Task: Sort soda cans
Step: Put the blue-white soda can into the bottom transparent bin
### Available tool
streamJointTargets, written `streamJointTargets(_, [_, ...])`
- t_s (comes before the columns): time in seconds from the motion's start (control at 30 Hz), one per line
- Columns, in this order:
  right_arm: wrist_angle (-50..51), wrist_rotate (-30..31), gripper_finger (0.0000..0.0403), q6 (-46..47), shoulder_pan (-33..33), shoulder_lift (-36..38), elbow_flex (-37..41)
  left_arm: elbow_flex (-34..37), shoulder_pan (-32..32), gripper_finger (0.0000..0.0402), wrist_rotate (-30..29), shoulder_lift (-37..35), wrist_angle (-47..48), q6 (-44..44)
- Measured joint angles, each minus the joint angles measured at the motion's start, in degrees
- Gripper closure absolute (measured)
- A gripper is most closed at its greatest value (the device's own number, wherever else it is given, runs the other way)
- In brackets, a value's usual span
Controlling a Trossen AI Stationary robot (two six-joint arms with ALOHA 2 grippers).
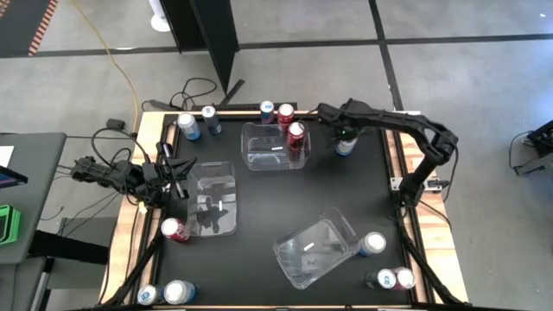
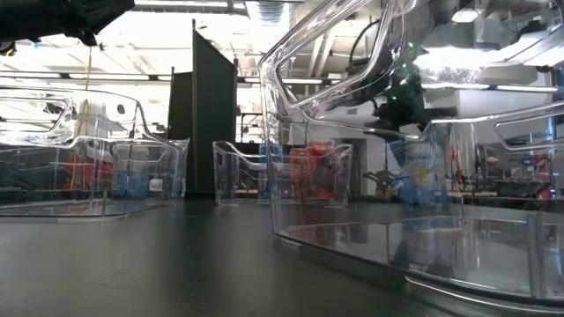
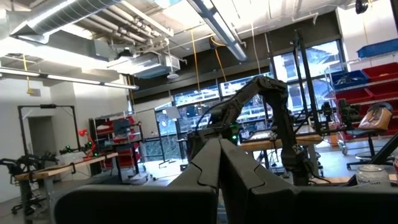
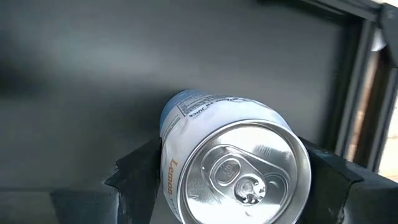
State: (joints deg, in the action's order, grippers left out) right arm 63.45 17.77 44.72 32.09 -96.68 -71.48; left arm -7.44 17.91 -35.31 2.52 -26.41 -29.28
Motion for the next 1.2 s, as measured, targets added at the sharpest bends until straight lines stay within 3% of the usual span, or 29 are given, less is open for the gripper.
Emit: streamJointTargets(1.2, [-0.8,-0.77,0.0109,10.81,-24.92,-0.07,0.02,0.0,-0.01,0.0401,-0.02,0.0,3.05,0.16])
